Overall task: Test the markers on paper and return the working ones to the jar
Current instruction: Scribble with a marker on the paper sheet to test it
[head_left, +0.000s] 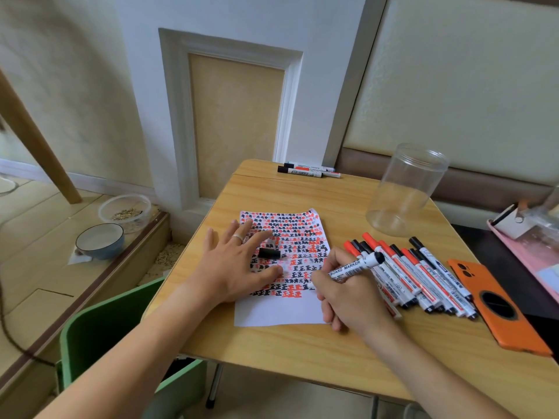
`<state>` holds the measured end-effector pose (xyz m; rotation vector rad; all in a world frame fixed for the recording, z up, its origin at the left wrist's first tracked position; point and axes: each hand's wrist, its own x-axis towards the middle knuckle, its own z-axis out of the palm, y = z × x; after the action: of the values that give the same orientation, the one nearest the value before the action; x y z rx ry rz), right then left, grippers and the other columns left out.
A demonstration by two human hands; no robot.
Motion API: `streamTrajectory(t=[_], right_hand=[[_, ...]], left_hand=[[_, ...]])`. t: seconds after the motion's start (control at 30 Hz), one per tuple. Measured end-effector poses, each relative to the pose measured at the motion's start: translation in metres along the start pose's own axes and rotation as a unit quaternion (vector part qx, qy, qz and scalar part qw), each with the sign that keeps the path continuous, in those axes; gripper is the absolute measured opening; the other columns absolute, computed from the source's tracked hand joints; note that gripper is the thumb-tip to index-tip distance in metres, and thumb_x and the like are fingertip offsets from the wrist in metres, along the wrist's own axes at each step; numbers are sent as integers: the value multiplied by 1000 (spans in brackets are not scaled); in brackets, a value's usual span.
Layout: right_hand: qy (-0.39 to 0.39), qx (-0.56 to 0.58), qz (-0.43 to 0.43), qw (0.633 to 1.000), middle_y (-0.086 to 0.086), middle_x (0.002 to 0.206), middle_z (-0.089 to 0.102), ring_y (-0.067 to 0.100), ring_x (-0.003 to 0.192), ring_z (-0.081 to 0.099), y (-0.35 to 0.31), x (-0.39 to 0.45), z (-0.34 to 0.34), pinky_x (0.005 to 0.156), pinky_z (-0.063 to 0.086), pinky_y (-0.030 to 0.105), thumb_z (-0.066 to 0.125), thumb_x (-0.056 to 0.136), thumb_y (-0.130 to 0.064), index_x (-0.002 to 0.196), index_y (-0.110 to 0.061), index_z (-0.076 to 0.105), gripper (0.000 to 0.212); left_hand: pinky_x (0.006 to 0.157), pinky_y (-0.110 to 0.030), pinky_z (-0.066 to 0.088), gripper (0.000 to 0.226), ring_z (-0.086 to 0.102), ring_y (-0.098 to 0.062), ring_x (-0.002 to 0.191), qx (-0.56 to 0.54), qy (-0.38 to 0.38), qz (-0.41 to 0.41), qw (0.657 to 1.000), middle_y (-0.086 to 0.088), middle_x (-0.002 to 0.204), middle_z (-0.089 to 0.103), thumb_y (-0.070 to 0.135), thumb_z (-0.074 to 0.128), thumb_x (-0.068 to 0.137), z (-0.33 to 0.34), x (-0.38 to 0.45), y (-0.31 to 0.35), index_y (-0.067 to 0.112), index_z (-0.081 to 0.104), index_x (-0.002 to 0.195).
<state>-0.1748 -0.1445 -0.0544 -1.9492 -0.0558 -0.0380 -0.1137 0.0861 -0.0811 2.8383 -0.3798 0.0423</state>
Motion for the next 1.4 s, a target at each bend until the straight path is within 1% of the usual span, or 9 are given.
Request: streamTrajectory(t=[0.07, 0.17, 0.3, 0.53, 0.73, 0.93, 1.03, 1.2, 1.4], right_hand=[[-1, -16, 0, 1000, 22, 50, 59, 28, 33, 46, 0, 0, 0, 37, 33, 25, 64, 90, -15, 78, -12, 49, 19], [-13, -21, 2, 1000, 21, 50, 60, 26, 33, 45, 0, -1, -1, 38, 33, 24, 64, 90, -15, 78, -11, 50, 19], [-26, -18, 0, 999, 20, 52, 61, 25, 34, 45, -1, -1, 0, 39, 34, 24, 65, 92, -14, 82, -9, 51, 18], [-28, -18, 4, 999, 20, 53, 62, 24, 33, 45, -2, 0, 1, 38, 34, 24, 66, 94, -16, 85, -7, 52, 19], [-9, -16, 22, 1000, 20, 54, 63, 25, 34, 46, -3, 1, 2, 38, 34, 21, 67, 93, -16, 83, -8, 53, 19], [-7, -18, 15, 1000, 20, 53, 62, 24, 33, 45, -3, -2, 2, 38, 34, 23, 66, 91, -15, 81, -8, 53, 17], [-14, -28, 13, 999, 18, 52, 62, 23, 33, 45, -3, -3, 1, 39, 34, 23, 66, 92, -17, 82, -9, 54, 17], [-19, -41, 20, 999, 15, 49, 61, 22, 32, 44, -4, -1, 1, 38, 34, 22, 65, 93, -18, 83, -8, 53, 18], [-7, -30, 25, 999, 17, 50, 61, 24, 33, 43, -2, -1, 1, 39, 33, 23, 64, 92, -18, 82, -9, 52, 18]], left_hand=[[122, -61, -9, 87, -9, -21, 157, 0, -1, 1, 1000, 3, 171, 4, 93, 18, 78, 1, 0, 0, 53, 17, 155], [121, -62, -10, 93, -10, -21, 157, 4, -3, 1, 1000, 3, 171, 5, 96, 13, 74, 1, 0, 0, 52, 17, 156], [121, -63, -10, 97, -9, -22, 157, 16, -6, -5, 1000, 4, 171, 4, 100, 20, 72, 0, -1, 3, 51, 17, 156], [121, -63, -9, 103, -7, -23, 157, 21, -4, -6, 1000, 3, 171, 6, 102, 14, 66, -1, -1, 4, 51, 17, 155], [121, -63, -8, 99, -6, -22, 157, 19, -1, -8, 1000, 4, 171, 7, 101, 21, 70, 0, -1, 3, 51, 18, 155], [121, -64, -8, 104, -5, -23, 157, 17, 0, -5, 1000, 3, 171, 7, 103, 14, 64, 0, 0, 3, 52, 19, 154], [121, -64, -8, 106, -5, -23, 157, 20, 0, -5, 1000, 3, 171, 7, 103, 11, 63, 0, 0, 3, 51, 19, 155], [121, -63, -8, 106, -5, -22, 157, 18, -1, -4, 1000, 4, 171, 7, 104, 12, 63, -1, 0, 3, 52, 20, 154], [121, -63, -8, 106, -5, -22, 157, 18, 0, -4, 1000, 4, 171, 8, 103, 12, 63, -1, 0, 3, 51, 21, 155]])
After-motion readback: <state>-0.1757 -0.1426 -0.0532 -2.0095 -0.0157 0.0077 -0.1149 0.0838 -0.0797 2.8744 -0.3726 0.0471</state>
